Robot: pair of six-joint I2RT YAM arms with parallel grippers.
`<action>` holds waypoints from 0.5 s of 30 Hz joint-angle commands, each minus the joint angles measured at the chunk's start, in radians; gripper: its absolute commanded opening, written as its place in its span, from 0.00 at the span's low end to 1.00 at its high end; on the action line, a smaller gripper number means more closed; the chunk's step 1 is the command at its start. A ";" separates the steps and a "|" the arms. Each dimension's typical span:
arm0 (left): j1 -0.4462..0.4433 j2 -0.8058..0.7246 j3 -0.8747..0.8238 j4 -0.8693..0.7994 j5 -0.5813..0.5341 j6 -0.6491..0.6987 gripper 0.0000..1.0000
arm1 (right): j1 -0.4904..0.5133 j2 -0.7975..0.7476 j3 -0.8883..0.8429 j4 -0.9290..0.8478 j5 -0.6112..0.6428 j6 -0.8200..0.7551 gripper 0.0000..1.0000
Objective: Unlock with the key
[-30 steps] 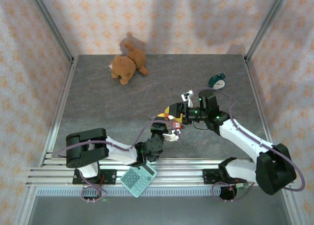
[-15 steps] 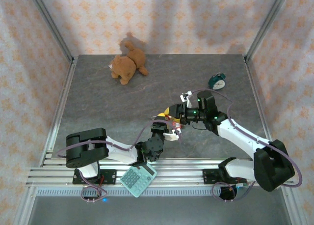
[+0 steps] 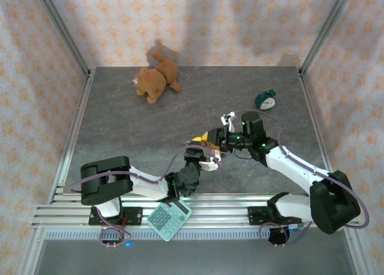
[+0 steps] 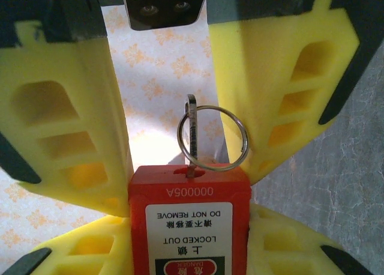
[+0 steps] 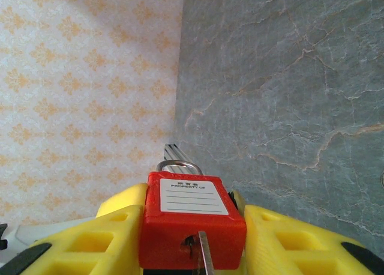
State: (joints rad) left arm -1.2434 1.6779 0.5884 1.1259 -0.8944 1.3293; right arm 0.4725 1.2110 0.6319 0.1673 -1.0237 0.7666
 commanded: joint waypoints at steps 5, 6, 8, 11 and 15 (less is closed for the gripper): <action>0.008 -0.023 0.033 0.025 0.032 -0.040 0.38 | 0.019 0.003 -0.006 0.031 -0.014 0.002 0.31; 0.008 -0.023 0.031 0.026 0.032 -0.039 0.40 | 0.019 -0.001 0.002 0.006 0.001 -0.013 0.29; 0.008 -0.029 0.027 0.024 0.031 -0.043 0.44 | 0.019 -0.009 0.014 -0.035 0.023 -0.043 0.27; 0.008 -0.046 0.009 0.016 0.028 -0.048 0.49 | 0.019 -0.021 0.027 -0.053 0.045 -0.059 0.27; 0.007 -0.075 -0.004 -0.038 0.022 -0.079 0.61 | 0.015 -0.021 0.044 -0.060 0.061 -0.060 0.26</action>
State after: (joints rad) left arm -1.2411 1.6547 0.5869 1.0855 -0.8864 1.2942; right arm 0.4816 1.2106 0.6395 0.1329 -0.9878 0.7383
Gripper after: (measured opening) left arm 0.585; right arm 0.308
